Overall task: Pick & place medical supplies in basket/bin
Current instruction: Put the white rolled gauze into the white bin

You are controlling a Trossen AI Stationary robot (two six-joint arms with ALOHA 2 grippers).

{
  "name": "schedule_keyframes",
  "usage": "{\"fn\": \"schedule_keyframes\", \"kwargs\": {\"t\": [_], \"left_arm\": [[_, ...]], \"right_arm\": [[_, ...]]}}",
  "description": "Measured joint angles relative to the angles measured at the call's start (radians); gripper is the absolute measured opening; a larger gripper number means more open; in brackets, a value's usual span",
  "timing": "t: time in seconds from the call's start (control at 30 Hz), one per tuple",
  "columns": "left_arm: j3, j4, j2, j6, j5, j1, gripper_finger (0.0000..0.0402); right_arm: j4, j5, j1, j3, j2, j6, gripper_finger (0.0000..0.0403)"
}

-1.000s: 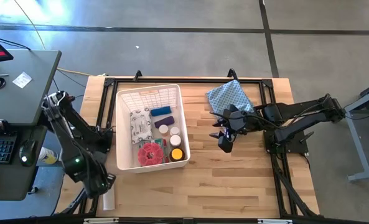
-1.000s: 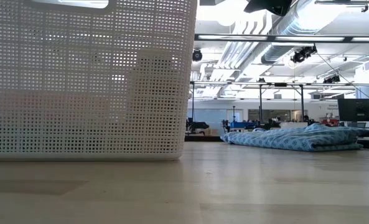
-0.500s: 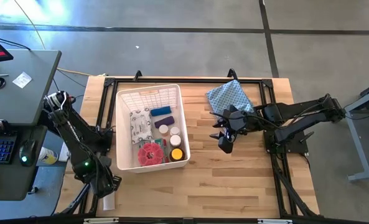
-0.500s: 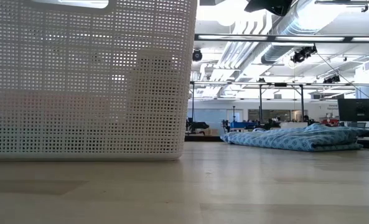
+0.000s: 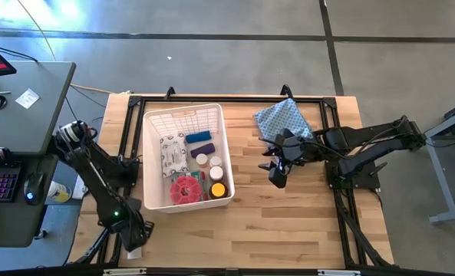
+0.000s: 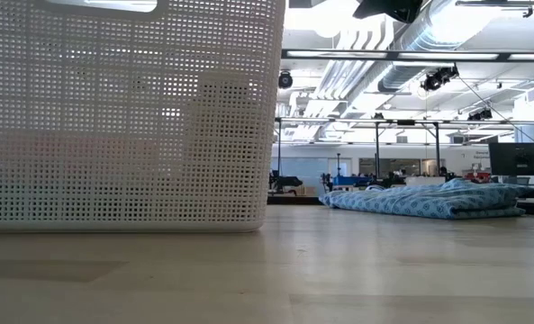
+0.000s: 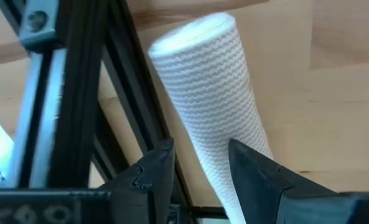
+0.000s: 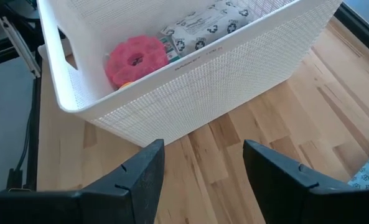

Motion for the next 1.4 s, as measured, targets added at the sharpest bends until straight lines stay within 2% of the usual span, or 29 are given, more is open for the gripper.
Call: {"fn": "schedule_keyframes", "kwargs": {"t": [0.3, 0.4, 0.5, 0.77, 0.93, 1.1, 1.4], "left_arm": [[0.000, 0.050, 0.037, 0.003, 0.021, 0.007, 0.0185], [0.000, 0.086, 0.037, 0.010, 0.026, 0.027, 0.0199], [0.000, 0.123, 0.037, 0.010, 0.030, 0.051, 0.0234], [0.000, 0.103, 0.041, 0.001, 0.027, 0.059, 0.0356], [0.001, 0.091, 0.068, 0.009, 0.033, 0.060, 0.0396], [0.002, 0.075, 0.101, 0.038, 0.048, 0.061, 0.0388], [0.002, 0.069, 0.126, 0.084, 0.044, 0.061, 0.0315]], "right_arm": [[0.000, -0.002, 0.000, 0.000, 0.000, 0.000, 0.0209], [0.000, -0.002, 0.000, 0.000, 0.000, -0.001, 0.0209], [-0.001, -0.002, 0.000, 0.000, 0.000, 0.000, 0.0209], [-0.005, -0.034, 0.000, 0.000, 0.000, 0.003, 0.0209], [-0.017, -0.043, 0.000, 0.000, 0.000, 0.003, 0.0209], [-0.026, -0.044, 0.000, 0.000, 0.000, 0.007, 0.0209], [-0.041, -0.047, 0.000, 0.000, 0.000, 0.002, 0.0209]]}}
